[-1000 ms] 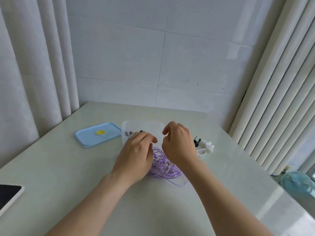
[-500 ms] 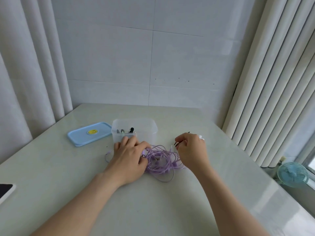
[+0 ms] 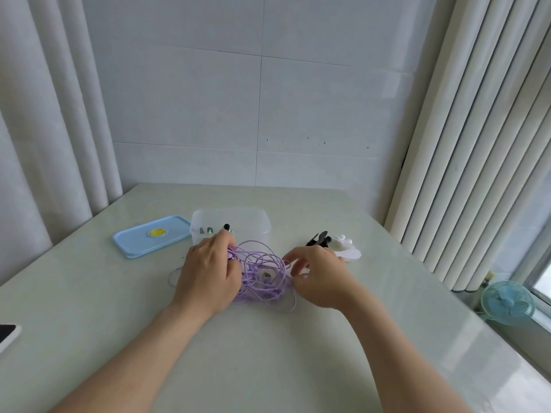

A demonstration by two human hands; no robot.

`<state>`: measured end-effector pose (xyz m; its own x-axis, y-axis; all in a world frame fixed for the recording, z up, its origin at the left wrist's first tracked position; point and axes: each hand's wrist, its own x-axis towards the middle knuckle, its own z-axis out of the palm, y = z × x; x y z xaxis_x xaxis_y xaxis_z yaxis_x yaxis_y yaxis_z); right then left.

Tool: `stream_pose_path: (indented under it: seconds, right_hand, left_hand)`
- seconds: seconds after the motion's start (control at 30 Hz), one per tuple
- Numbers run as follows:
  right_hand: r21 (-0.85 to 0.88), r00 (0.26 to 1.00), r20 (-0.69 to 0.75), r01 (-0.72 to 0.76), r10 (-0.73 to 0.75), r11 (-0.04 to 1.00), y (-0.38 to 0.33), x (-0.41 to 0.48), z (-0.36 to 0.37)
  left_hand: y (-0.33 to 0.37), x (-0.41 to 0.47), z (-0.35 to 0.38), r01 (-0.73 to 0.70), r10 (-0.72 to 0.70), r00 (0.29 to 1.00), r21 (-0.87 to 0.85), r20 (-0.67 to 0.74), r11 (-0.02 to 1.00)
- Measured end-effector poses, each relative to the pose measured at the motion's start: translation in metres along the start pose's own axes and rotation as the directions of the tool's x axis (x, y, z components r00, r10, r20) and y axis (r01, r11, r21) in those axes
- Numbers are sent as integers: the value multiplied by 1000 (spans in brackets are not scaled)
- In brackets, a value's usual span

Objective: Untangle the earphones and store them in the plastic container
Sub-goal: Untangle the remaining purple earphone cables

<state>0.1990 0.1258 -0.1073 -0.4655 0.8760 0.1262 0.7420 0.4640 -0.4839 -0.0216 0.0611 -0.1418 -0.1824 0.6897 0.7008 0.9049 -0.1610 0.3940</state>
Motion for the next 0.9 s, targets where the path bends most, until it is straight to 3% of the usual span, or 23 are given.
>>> stream_pose_path:
  seconds: [0.13, 0.2, 0.33, 0.47, 0.57, 0.7, 0.8, 0.9]
  right_hand:
    - [-116, 995, -72, 66, -75, 991, 0, 2, 6]
    - [13, 980, -180, 86, -82, 996, -1, 3, 5]
    - [386, 926, -368, 68, 86, 920, -12, 2, -4]
    - [684, 884, -413, 142, 219, 715, -21, -3, -14]
    - [751, 873, -408, 155, 267, 641, -24, -5, -18]
    - [686, 802, -538, 237, 260, 688, -31, -8, -18]
    - [651, 779, -574, 249, 251, 717, -35, -10, -15]
    - [686, 783, -542, 202, 306, 699, -36, -7, -11]
  left_hand:
    - [2, 1, -6, 162, -166, 986, -136, -19, 977]
    - [0, 2, -7, 183, -194, 980, -191, -39, 964]
    - [-3, 5, -11, 168, -186, 979, -182, -81, 969]
    - [-2, 6, -19, 174, -193, 965, -115, -176, 978]
    - [-3, 10, -21, 274, -277, 930, -45, -243, 961]
    - [-10, 13, -19, 363, -324, 887, 65, -330, 929]
    - [-9, 12, -17, 270, -217, 906, 101, -363, 957]
    - [-1, 15, -26, -44, 47, 962, 18, -267, 999]
